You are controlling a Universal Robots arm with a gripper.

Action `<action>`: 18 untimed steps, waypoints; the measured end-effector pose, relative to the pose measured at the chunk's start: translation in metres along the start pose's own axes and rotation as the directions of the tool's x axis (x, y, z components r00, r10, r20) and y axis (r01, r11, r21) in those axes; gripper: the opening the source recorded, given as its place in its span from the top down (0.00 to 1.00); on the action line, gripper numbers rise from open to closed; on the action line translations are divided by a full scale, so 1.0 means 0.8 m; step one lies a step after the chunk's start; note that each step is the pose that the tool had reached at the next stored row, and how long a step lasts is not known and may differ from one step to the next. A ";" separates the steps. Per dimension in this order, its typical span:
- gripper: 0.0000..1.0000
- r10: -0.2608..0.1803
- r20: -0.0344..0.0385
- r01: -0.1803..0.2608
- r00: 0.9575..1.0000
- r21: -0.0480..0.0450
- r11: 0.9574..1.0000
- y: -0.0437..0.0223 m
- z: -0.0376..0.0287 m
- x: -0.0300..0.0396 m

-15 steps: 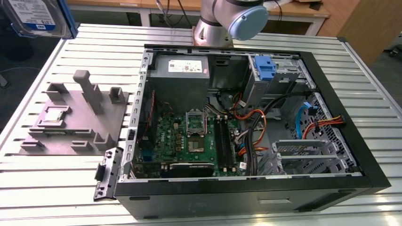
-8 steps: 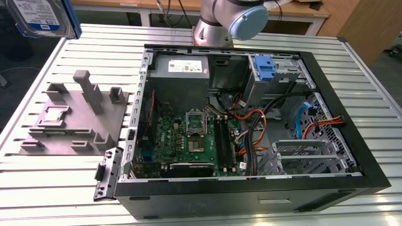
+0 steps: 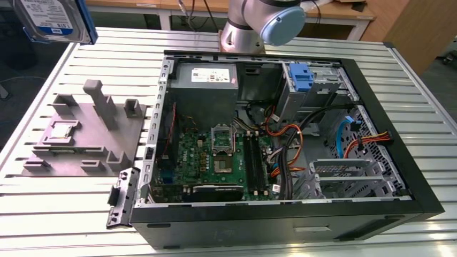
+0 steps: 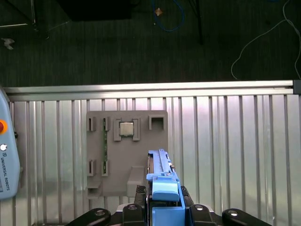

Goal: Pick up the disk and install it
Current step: 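Pick up the disk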

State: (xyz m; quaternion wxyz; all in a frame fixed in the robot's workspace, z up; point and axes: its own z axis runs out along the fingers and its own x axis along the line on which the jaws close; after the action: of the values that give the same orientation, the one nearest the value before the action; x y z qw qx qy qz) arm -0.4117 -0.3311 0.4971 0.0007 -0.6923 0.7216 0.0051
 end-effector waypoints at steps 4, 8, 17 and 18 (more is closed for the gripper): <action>0.63 0.000 0.000 0.000 1.000 0.000 1.000 -0.0054 0.0000 -0.0002; 0.63 0.000 0.000 0.000 1.000 0.000 1.000 -0.0104 -0.0001 -0.0004; 0.63 0.000 0.000 0.000 1.000 0.000 1.000 -0.0178 -0.0001 -0.0008; 0.63 0.000 0.000 0.000 1.000 0.000 1.000 -0.0179 -0.0001 -0.0007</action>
State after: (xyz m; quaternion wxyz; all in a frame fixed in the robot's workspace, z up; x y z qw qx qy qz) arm -0.3974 -0.3311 0.4971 0.0007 -0.6923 0.7216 0.0051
